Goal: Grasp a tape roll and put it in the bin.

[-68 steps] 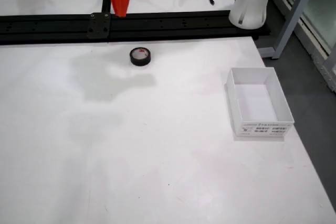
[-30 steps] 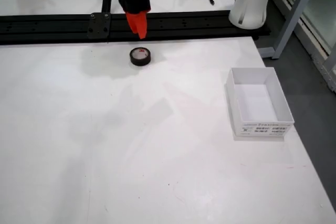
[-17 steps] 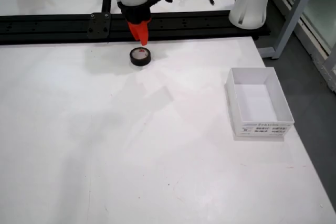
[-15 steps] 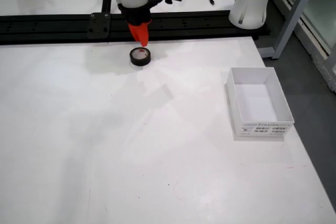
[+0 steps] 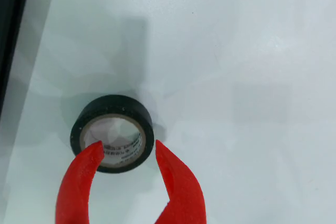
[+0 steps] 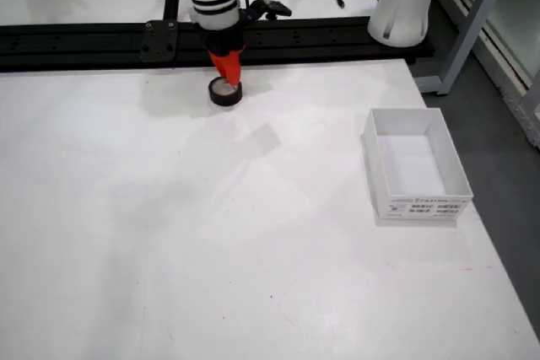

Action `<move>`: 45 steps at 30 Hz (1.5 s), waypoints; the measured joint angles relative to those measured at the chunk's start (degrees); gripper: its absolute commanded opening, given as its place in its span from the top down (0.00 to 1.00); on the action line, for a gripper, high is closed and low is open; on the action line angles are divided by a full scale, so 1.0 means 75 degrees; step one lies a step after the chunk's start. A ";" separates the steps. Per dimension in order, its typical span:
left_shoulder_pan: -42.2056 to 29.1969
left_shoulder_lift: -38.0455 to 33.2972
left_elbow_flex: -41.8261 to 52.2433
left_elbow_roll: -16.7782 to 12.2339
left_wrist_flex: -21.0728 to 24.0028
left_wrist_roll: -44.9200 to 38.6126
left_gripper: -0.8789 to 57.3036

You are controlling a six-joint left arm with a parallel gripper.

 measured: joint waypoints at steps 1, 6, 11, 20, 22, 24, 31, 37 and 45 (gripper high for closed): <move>0.0004 0.0025 0.0001 0.0004 -0.0019 -0.0004 0.62; 0.0046 0.0143 0.0004 0.0053 -0.0123 -0.0022 0.62; 0.0091 0.0252 -0.0005 0.0112 -0.0195 -0.0033 0.62; 0.0170 0.0435 -0.0075 0.0197 -0.0314 -0.0049 0.63; 0.0187 0.0471 -0.0098 0.0219 -0.0331 -0.0050 0.64; 0.0202 0.0504 -0.0115 0.0240 -0.0354 -0.0051 0.65; 0.0249 0.0599 -0.0177 0.0291 -0.0384 -0.0054 0.74; 0.0269 0.0685 -0.0231 0.0313 -0.0420 -0.0057 0.99; 0.0275 0.0768 -0.0310 0.0322 -0.0431 -0.0064 1.00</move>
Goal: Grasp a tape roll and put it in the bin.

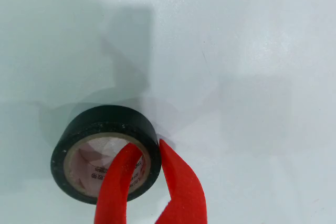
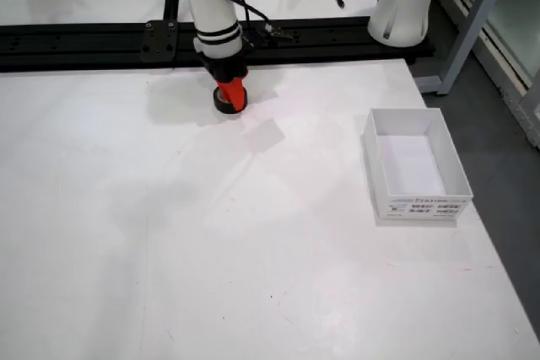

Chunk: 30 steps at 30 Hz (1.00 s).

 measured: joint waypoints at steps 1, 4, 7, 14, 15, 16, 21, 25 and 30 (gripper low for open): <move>0.0001 0.0010 -0.0013 -0.0001 -0.0001 -0.0001 1.00; 0.0006 0.0028 -0.0055 -0.0003 0.0001 -0.0003 1.00; 0.0020 0.0023 -0.0101 -0.0002 0.0068 -0.0004 1.00; 0.0112 -0.0350 -0.0149 0.0163 0.0451 -0.0007 1.00; 0.0134 -0.0442 -0.0134 0.0196 0.0519 -0.0006 1.00; 0.0156 -0.0541 -0.0111 0.0235 0.0590 -0.0006 1.00; 0.0365 -0.1269 0.0166 0.0457 0.0972 -0.0007 1.00; 0.0673 -0.1962 0.0506 0.0631 0.1286 0.0014 1.00; 0.1191 -0.2609 0.0838 0.0790 0.1580 0.0110 1.00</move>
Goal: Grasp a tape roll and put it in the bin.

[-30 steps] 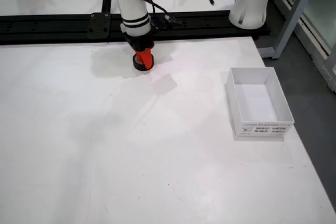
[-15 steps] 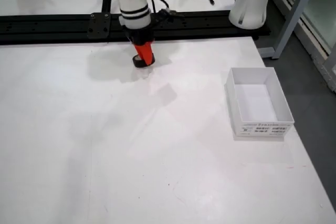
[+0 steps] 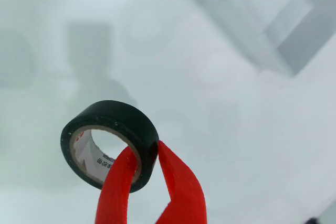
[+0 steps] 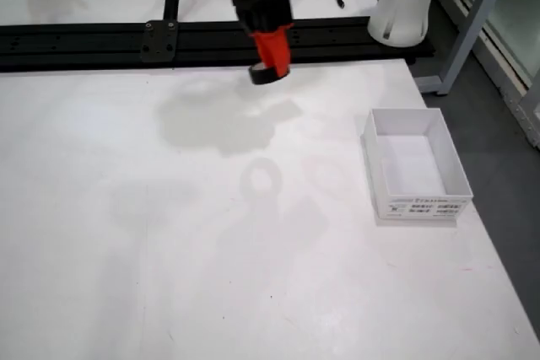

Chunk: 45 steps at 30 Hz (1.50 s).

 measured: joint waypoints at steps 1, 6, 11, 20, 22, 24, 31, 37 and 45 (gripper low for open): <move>0.0135 -0.0128 0.0068 0.0038 0.0054 0.0022 1.00; 0.0748 -0.0582 0.0286 0.0221 0.0259 0.0110 1.00; 0.1387 -0.0915 0.0445 0.0439 0.0403 0.0171 1.00; 0.2576 -0.1126 0.0609 0.0752 0.0474 0.0302 1.00; 0.2814 -0.1105 0.0633 0.0797 0.0449 0.0344 1.00; 0.3036 -0.1051 0.0650 0.0834 0.0388 0.0386 1.00; 0.3681 -0.0704 0.0699 0.0936 0.0028 0.0505 1.00; 0.4080 -0.0267 0.0721 0.0982 -0.0391 0.0573 1.00; 0.4393 0.0343 0.0739 0.1011 -0.0947 0.0620 1.00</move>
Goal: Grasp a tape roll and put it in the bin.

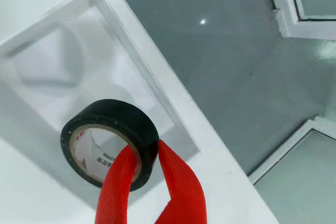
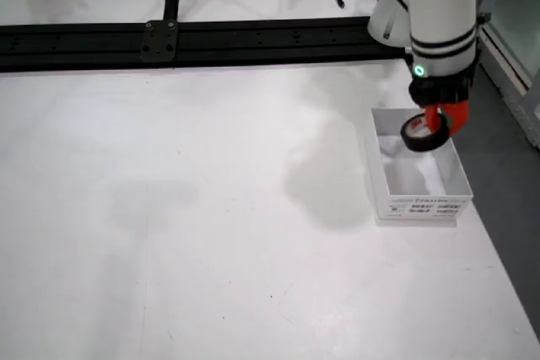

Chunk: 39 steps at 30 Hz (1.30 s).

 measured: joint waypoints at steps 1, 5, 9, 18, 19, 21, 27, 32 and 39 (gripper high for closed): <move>0.0018 0.0066 0.0001 0.0003 -0.0053 0.0003 1.00; 0.0063 0.0364 0.0006 0.0018 -0.0314 0.0010 0.81; 0.0067 0.0596 0.0009 0.0030 -0.0551 0.0012 0.59; -0.0053 0.0922 -0.0005 0.0039 -0.0957 0.0017 0.69; -0.0080 0.0947 -0.0012 0.0038 -0.0987 0.0018 0.77; -0.0135 0.0978 -0.0027 0.0035 -0.1015 0.0019 0.92; -0.0345 0.0934 -0.0091 0.0031 -0.0937 0.0021 0.99; -0.0578 0.0610 -0.0131 0.0090 -0.0583 0.0023 0.99; -0.1151 -0.0425 -0.0156 0.0349 0.0200 0.0032 0.99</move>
